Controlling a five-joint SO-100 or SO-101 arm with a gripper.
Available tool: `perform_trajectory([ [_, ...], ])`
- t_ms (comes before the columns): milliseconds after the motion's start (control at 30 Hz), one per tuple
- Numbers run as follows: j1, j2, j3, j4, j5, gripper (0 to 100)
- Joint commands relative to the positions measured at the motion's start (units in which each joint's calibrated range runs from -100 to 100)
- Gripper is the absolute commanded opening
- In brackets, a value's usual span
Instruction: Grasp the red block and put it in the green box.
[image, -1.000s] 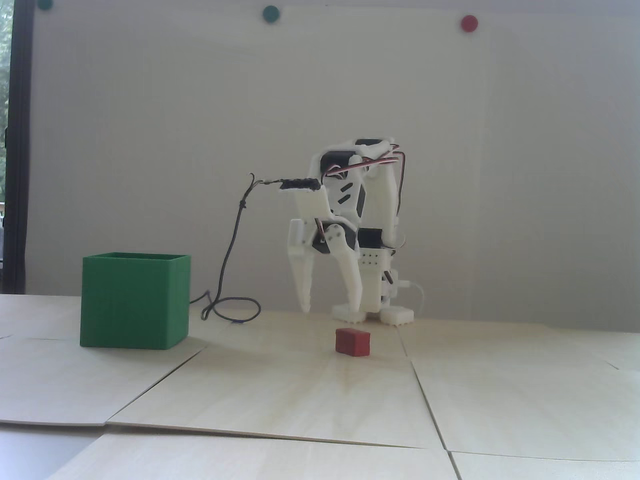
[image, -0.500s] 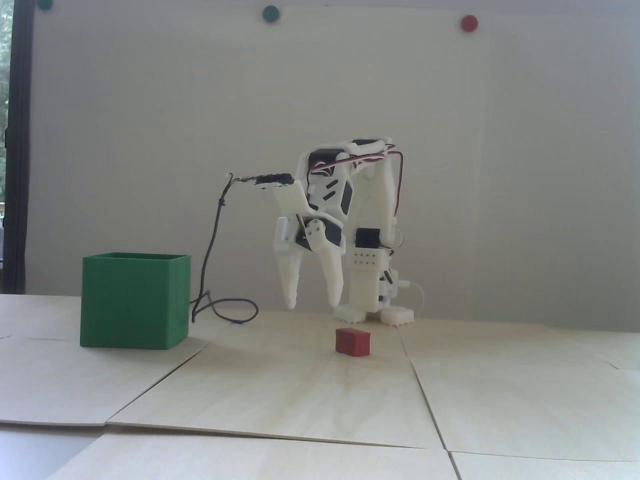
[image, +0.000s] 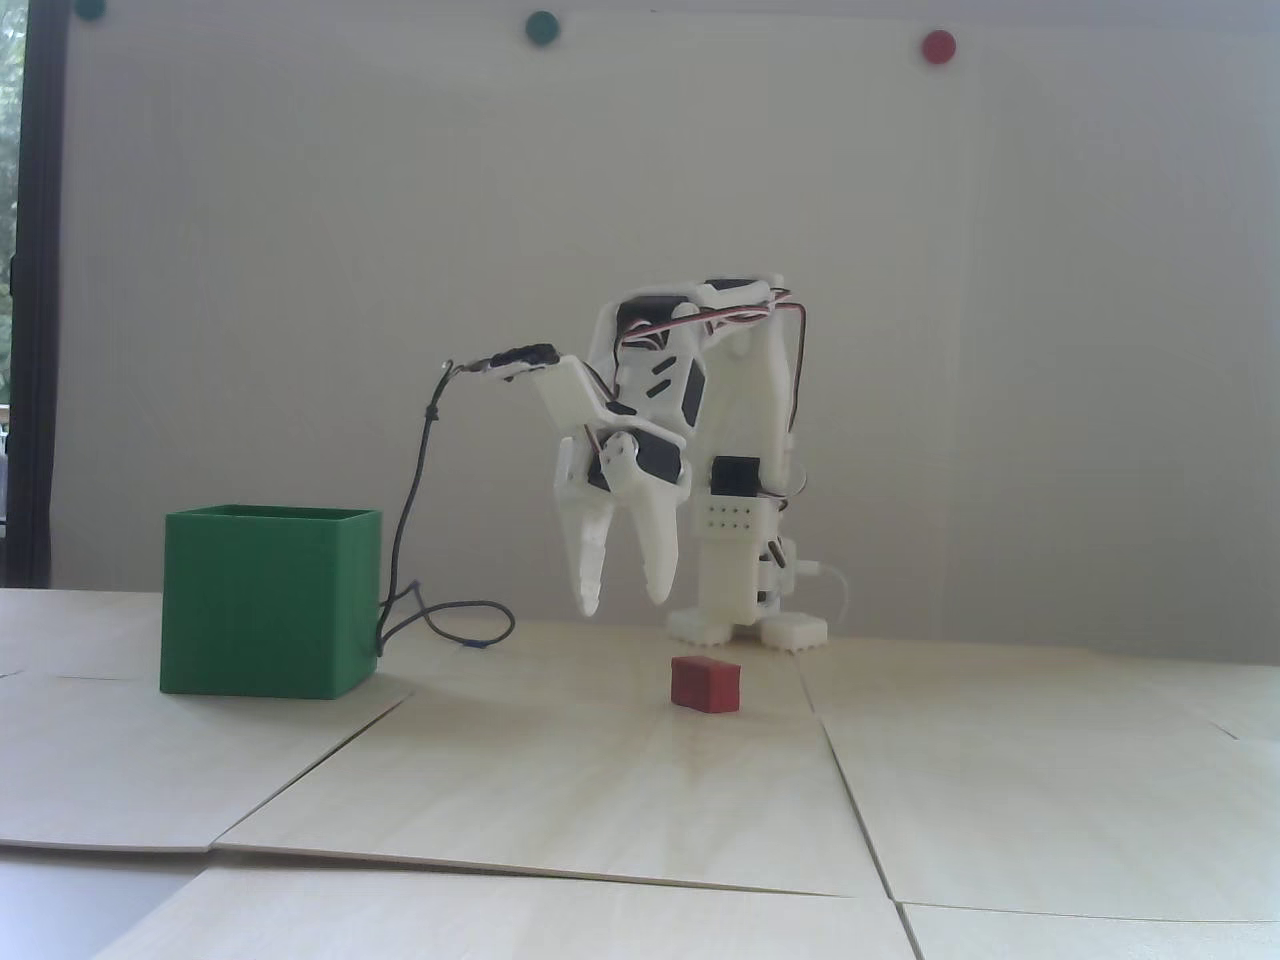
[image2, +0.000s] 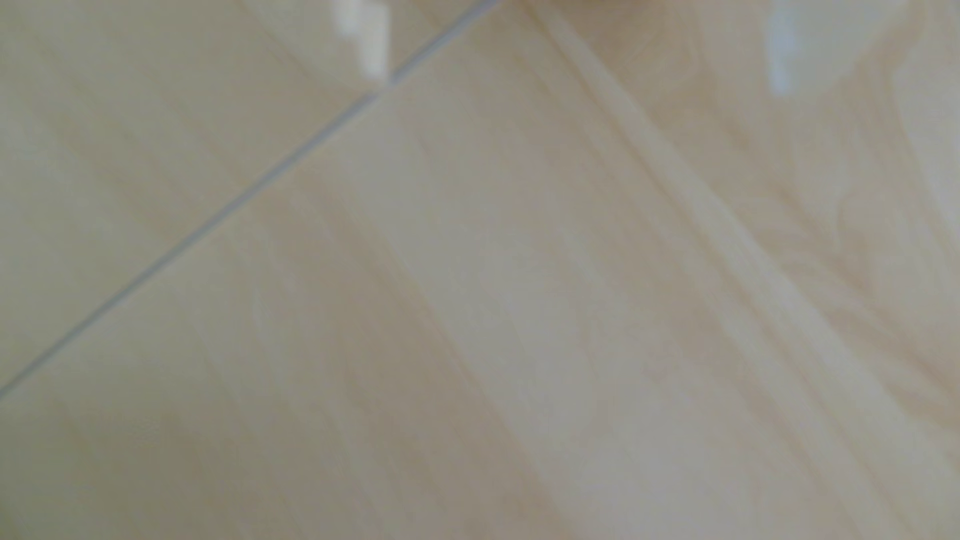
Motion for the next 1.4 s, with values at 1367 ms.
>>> perform_trajectory([
  [1367,5.39,8.58,-14.24,-0.36,-0.08,26],
])
